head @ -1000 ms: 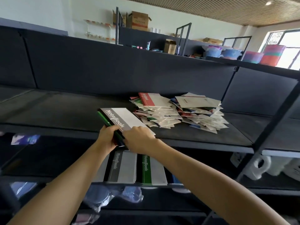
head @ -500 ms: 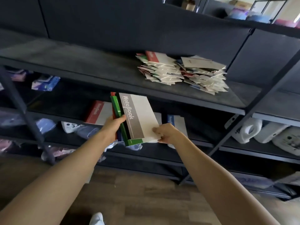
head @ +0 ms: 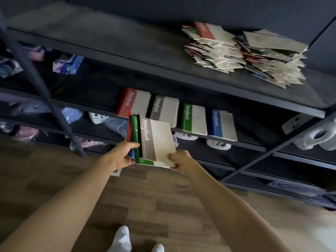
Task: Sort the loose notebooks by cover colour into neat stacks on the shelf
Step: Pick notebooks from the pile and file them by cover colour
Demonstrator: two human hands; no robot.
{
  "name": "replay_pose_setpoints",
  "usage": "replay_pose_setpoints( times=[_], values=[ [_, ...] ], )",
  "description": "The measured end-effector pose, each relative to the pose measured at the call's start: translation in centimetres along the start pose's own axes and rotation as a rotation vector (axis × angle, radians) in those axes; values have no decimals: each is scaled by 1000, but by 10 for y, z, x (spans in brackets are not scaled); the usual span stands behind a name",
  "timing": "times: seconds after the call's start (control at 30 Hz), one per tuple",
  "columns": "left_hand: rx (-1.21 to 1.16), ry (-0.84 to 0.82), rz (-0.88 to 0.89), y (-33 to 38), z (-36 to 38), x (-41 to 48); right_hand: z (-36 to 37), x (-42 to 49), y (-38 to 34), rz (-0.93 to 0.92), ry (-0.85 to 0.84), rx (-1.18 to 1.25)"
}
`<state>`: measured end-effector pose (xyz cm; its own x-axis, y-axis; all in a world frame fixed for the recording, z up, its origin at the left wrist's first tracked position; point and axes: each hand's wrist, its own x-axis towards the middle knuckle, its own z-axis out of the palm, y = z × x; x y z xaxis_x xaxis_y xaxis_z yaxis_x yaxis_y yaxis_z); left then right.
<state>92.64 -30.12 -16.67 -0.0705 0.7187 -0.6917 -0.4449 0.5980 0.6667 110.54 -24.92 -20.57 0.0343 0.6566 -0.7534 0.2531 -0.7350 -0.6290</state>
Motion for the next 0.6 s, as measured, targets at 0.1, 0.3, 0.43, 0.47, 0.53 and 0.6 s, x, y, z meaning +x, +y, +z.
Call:
replay_pose_setpoints(
  times=[0.1,0.3,0.43,0.47,0.53,0.6],
  values=[
    [20,21,16,7,-20,16,23,14,-3,-26,60,-102],
    [8,27,42,28,-36,48,39,26,-19,-144,134,-295],
    [-67,31,47,44,-38,66,32,37,-34,-197,276,-354],
    [-88,37,45,47,-39,71,29,41,-38,-198,319,-355],
    [-114,42,34,51,-40,80,23,48,-46,-189,398,-341],
    [-117,43,25,55,-40,88,18,59,-55,-181,444,-328]
  ],
)
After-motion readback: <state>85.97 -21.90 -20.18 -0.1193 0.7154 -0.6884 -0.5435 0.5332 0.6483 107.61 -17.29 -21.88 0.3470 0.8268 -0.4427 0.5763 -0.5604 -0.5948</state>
